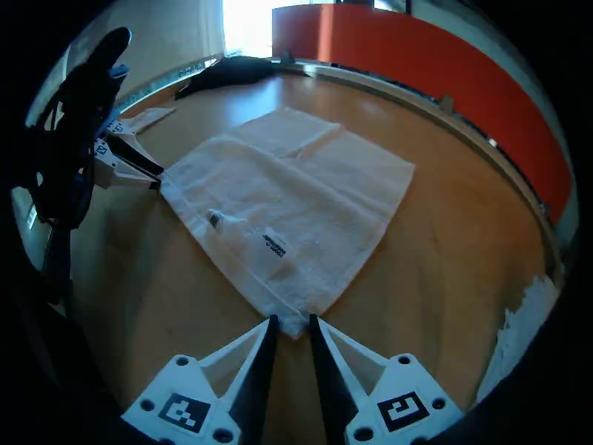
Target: Fold towel
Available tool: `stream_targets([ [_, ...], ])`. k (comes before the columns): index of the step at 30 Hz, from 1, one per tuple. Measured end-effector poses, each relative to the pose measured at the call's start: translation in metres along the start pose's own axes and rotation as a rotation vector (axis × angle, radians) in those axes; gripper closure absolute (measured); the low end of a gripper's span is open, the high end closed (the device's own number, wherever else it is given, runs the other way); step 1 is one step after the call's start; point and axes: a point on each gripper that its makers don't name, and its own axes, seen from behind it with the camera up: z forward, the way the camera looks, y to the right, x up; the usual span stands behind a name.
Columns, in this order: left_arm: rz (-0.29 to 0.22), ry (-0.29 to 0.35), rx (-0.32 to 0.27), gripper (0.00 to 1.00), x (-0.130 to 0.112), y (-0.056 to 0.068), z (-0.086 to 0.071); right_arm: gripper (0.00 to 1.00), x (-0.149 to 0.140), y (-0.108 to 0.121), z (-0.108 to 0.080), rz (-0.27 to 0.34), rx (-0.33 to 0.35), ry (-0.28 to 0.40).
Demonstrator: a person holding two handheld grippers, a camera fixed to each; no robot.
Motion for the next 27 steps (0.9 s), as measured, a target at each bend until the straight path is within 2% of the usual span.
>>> stream_targets([
  [7, -0.008, -0.009, 0.010, 0.72, -0.0015, -0.0022, -0.0021, 0.77, 0.0001, -0.0018, 0.0005, 0.003, -0.005, -0.001],
  [9, -0.014, -0.010, 0.019, 0.82, -0.0022, -0.0037, -0.0019, 0.78, 0.0002, -0.0023, 0.0006, 0.005, -0.006, -0.002],
  [21, -0.049, -0.005, 0.034, 0.87, -0.0041, 0.0001, -0.0018, 0.87, 0.0000, -0.0057, -0.0017, 0.031, -0.004, 0.003],
  [27, -0.067, 0.001, 0.023, 0.87, -0.0026, 0.0046, -0.0019, 0.88, 0.0003, -0.0045, -0.0049, 0.036, -0.002, 0.008],
])
